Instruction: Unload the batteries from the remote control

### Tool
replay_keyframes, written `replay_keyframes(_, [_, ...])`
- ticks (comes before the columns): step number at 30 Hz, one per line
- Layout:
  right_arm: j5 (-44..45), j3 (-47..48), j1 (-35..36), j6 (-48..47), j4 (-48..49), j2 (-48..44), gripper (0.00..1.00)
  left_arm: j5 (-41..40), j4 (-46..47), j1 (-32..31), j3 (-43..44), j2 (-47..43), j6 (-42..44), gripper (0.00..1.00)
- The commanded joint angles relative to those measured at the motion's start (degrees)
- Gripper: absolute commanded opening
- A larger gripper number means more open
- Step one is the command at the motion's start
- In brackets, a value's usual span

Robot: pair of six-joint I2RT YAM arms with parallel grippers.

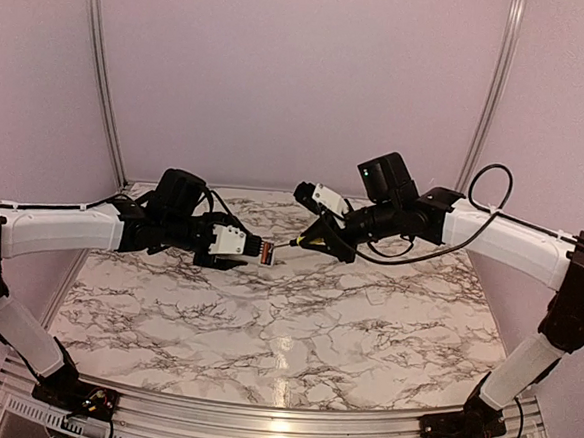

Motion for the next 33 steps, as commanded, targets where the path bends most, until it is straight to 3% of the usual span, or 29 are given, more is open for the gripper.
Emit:
replay_keyframes(1, [4.21,4.92,-0.08,2.84,-1.97,1.72,0.00,-2.79,-2.06,-1.67,0.05,0.22,-0.54,0.00])
replay_keyframes(12, [16.48,7.68,4.99,23.40,-5.91,0.71,0.00,-8.40,-0.72,-3.54,2.89,4.46,-6.27,0.00])
replay_keyframes(19, [18.15,12.32,5.45,38.71,-11.89,4.14,0.00,-9.38,0.30,-4.39,4.90,6.93,-10.53,0.00])
replay_keyframes(33, [20.29,16.15,3.98,45.37,-17.13,8.28,0.00,-10.17,1.20,-6.28,6.08,8.78,-16.14,0.00])
